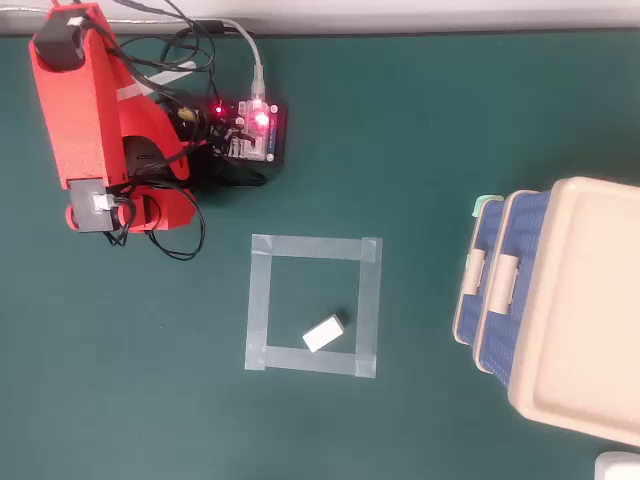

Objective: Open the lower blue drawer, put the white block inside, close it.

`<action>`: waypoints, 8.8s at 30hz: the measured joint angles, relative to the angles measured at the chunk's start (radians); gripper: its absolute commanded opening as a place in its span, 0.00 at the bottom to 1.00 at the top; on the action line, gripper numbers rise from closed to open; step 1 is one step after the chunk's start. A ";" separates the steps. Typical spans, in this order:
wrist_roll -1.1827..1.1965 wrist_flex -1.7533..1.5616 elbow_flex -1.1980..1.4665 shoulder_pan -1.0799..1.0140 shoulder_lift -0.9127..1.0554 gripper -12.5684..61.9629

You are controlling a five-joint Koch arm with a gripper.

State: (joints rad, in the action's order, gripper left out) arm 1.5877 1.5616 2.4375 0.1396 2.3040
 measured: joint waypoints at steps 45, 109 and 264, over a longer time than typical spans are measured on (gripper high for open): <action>1.127 -1.862 -0.017 1.081 -0.488 0.62; 1.644 -0.871 -0.526 1.028 -0.259 0.64; -0.351 0.101 -0.630 -0.330 -0.647 0.62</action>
State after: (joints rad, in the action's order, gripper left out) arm 1.2364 1.6628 1.8070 -0.1902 1.6567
